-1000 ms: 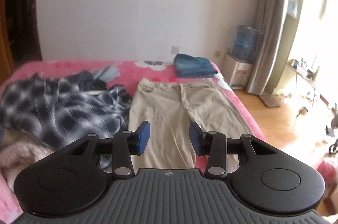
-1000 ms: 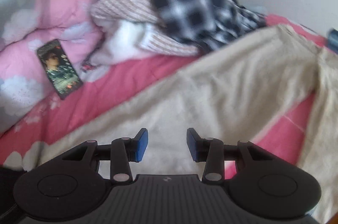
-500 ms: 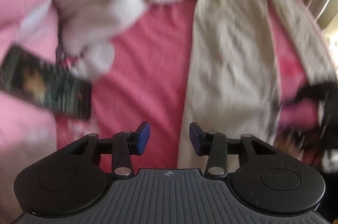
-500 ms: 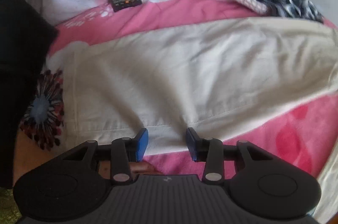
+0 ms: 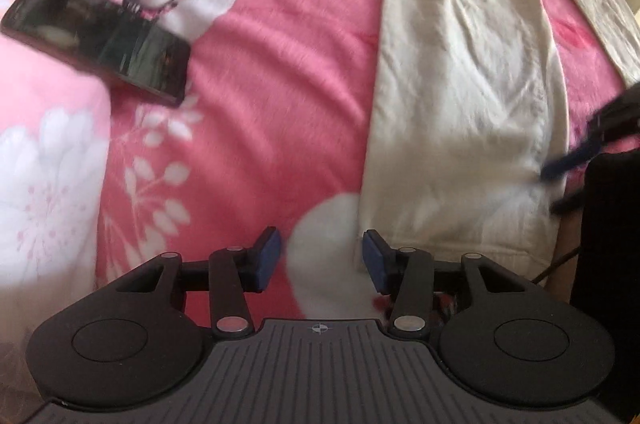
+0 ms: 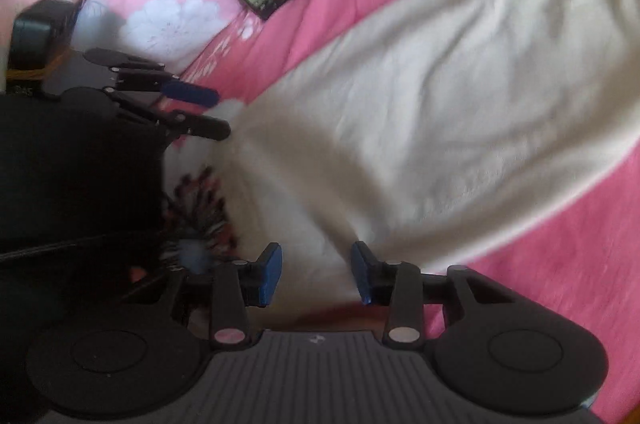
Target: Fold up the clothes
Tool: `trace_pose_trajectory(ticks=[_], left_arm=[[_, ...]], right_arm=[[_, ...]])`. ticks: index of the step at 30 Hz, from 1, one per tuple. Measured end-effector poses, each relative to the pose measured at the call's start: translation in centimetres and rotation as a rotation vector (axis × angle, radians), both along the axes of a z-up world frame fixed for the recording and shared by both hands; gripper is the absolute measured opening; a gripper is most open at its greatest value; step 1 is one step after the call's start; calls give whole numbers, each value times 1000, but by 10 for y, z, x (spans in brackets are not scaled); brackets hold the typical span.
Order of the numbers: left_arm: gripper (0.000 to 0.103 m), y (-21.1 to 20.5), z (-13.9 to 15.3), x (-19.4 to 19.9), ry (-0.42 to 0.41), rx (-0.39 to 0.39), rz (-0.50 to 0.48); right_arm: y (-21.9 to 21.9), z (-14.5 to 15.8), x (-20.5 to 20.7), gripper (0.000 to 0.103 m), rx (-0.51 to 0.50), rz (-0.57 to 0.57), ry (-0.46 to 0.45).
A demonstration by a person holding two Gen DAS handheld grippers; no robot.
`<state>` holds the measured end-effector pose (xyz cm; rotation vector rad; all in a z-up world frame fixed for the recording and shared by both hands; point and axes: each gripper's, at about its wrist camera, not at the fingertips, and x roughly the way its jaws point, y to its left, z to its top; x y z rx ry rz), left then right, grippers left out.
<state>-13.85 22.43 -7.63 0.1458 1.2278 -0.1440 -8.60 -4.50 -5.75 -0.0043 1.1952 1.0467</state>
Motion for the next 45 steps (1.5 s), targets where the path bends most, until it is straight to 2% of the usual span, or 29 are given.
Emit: trace_pose_trajectory(ticks=[1,3,6,10,13,16,19,20,21,23,25,30,33,34,36,39,41,45], left_arm=[[45,2,0,0,6,12,8],[45,7,-1,0,18,52,28],[45,19,6,-5,12,44,76],[45,30,21,-15,-34,20,98],[45,27,24,-10,-53,-10,95],[45,16,25,3,-73,-42,85],[46,0,30,12,-143,-103,43],[49,-5,28,15,-156,-130,27],[50,-10,22,18,-145,-147,17],[50,-16,6,21,-100,-130,11],[50,-20,-10,21,-56,-100,7],[50,-18,-11,19,-28,-89,36],[50,-17,-8,17,-17,-87,56],[50,-16,-7,17,-14,-86,63],[51,-15,-6,16,-7,-85,77],[55,-16,-6,16,10,-92,97],[55,-19,-1,18,14,-92,96],[55,-35,36,47,-47,-189,60]], right_arm=[[-4,2,-1,40,10,-6,29],[-2,4,14,39,90,-85,65],[15,-10,30,34,172,-144,174],[31,-52,2,29,83,-36,414],[26,-48,-5,30,63,0,474],[13,-30,16,30,133,-81,414],[-15,-20,42,30,188,-246,336],[-25,-24,46,30,181,-301,335],[-35,-31,49,30,163,-355,345],[-53,-48,44,27,167,-410,424],[-66,-54,31,28,173,-415,491],[-87,-22,44,33,234,-457,359],[-99,-14,72,35,331,-576,312],[-103,-15,79,36,331,-621,295],[-108,-21,82,34,232,-685,253],[-133,-24,64,35,237,-719,271],[-138,-20,46,37,195,-728,260],[-159,1,9,40,161,-776,191]])
